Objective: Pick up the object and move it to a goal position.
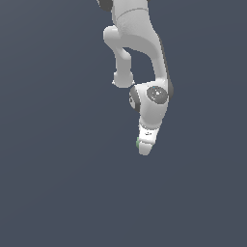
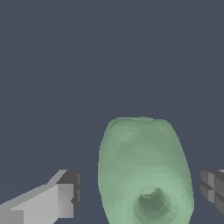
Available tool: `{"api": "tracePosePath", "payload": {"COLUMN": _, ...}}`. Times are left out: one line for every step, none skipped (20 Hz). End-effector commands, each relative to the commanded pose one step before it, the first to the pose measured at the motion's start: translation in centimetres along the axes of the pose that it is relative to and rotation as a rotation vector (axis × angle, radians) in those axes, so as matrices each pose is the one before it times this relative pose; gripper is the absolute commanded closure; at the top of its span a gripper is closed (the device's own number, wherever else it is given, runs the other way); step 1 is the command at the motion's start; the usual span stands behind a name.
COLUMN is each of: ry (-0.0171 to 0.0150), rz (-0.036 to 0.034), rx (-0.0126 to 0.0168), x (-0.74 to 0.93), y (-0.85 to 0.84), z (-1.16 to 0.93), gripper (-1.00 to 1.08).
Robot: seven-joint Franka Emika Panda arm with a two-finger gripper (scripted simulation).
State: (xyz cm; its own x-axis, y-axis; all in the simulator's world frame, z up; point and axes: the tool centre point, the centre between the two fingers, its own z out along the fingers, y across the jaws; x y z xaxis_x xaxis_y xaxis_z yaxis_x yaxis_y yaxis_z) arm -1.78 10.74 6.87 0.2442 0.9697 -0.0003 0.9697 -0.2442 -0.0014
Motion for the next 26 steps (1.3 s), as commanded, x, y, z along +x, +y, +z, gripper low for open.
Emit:
{"api": "tracePosePath", "payload": {"ry": 0.00028, "rz": -0.00066, "rx": -0.00108, "x": 0.012, "y": 0.055, "z": 0.757, "gripper": -0.92}}
{"api": "tracePosePath", "payload": {"ry": 0.00000, "rz": 0.00000, "rx": 0.00000, "x": 0.004, "y": 0.027, "z": 0.145, "gripper": -0.92}}
{"api": "tracePosePath", "payload": {"ry": 0.00000, "rz": 0.00000, "rx": 0.00000, "x": 0.006, "y": 0.021, "z": 0.081, "gripper": -0.92}}
{"api": "tracePosePath", "payload": {"ry": 0.00000, "rz": 0.00000, "rx": 0.00000, "x": 0.003, "y": 0.008, "z": 0.026, "gripper": -0.92}}
{"api": "tracePosePath", "payload": {"ry": 0.00000, "rz": 0.00000, "rx": 0.00000, "x": 0.000, "y": 0.000, "z": 0.000, "gripper": 1.08}}
{"api": "tracePosePath", "payload": {"ry": 0.00000, "rz": 0.00000, "rx": 0.00000, "x": 0.000, "y": 0.000, "z": 0.000, "gripper": 1.08}}
{"api": "tracePosePath", "payload": {"ry": 0.00000, "rz": 0.00000, "rx": 0.00000, "x": 0.000, "y": 0.000, "z": 0.000, "gripper": 1.08}}
{"api": "tracePosePath", "payload": {"ry": 0.00000, "rz": 0.00000, "rx": 0.00000, "x": 0.000, "y": 0.000, "z": 0.000, "gripper": 1.08}}
{"api": "tracePosePath", "payload": {"ry": 0.00000, "rz": 0.00000, "rx": 0.00000, "x": 0.000, "y": 0.000, "z": 0.000, "gripper": 1.08}}
{"api": "tracePosePath", "payload": {"ry": 0.00000, "rz": 0.00000, "rx": 0.00000, "x": 0.000, "y": 0.000, "z": 0.000, "gripper": 1.08}}
{"api": "tracePosePath", "payload": {"ry": 0.00000, "rz": 0.00000, "rx": 0.00000, "x": 0.000, "y": 0.000, "z": 0.000, "gripper": 1.08}}
{"api": "tracePosePath", "payload": {"ry": 0.00000, "rz": 0.00000, "rx": 0.00000, "x": 0.000, "y": 0.000, "z": 0.000, "gripper": 1.08}}
{"api": "tracePosePath", "payload": {"ry": 0.00000, "rz": 0.00000, "rx": 0.00000, "x": 0.000, "y": 0.000, "z": 0.000, "gripper": 1.08}}
{"api": "tracePosePath", "payload": {"ry": 0.00000, "rz": 0.00000, "rx": 0.00000, "x": 0.000, "y": 0.000, "z": 0.000, "gripper": 1.08}}
{"api": "tracePosePath", "payload": {"ry": 0.00017, "rz": 0.00010, "rx": -0.00175, "x": 0.007, "y": 0.049, "z": -0.100, "gripper": 1.08}}
{"api": "tracePosePath", "payload": {"ry": 0.00000, "rz": 0.00000, "rx": 0.00000, "x": -0.033, "y": 0.010, "z": -0.019, "gripper": 1.08}}
{"api": "tracePosePath", "payload": {"ry": 0.00000, "rz": 0.00000, "rx": 0.00000, "x": -0.100, "y": 0.030, "z": -0.057, "gripper": 1.08}}
{"api": "tracePosePath", "payload": {"ry": 0.00000, "rz": 0.00000, "rx": 0.00000, "x": -0.166, "y": 0.050, "z": -0.095, "gripper": 1.08}}
{"api": "tracePosePath", "payload": {"ry": 0.00000, "rz": 0.00000, "rx": 0.00000, "x": -0.232, "y": 0.070, "z": -0.133, "gripper": 1.08}}
{"api": "tracePosePath", "payload": {"ry": 0.00000, "rz": 0.00000, "rx": 0.00000, "x": -0.297, "y": 0.090, "z": -0.171, "gripper": 1.08}}
{"api": "tracePosePath", "payload": {"ry": 0.00000, "rz": 0.00000, "rx": 0.00000, "x": -0.362, "y": 0.109, "z": -0.208, "gripper": 1.08}}
{"api": "tracePosePath", "payload": {"ry": 0.00000, "rz": 0.00000, "rx": 0.00000, "x": -0.425, "y": 0.129, "z": -0.244, "gripper": 1.08}}
{"api": "tracePosePath", "payload": {"ry": 0.00000, "rz": 0.00000, "rx": 0.00000, "x": -0.487, "y": 0.148, "z": -0.280, "gripper": 1.08}}
{"api": "tracePosePath", "payload": {"ry": 0.00000, "rz": 0.00000, "rx": 0.00000, "x": -0.548, "y": 0.168, "z": -0.316, "gripper": 1.08}}
{"api": "tracePosePath", "payload": {"ry": 0.00000, "rz": 0.00000, "rx": 0.00000, "x": -0.609, "y": 0.187, "z": -0.351, "gripper": 1.08}}
{"api": "tracePosePath", "payload": {"ry": -0.00011, "rz": -0.00021, "rx": 0.00043, "x": -0.655, "y": 0.205, "z": -0.360, "gripper": 1.08}}
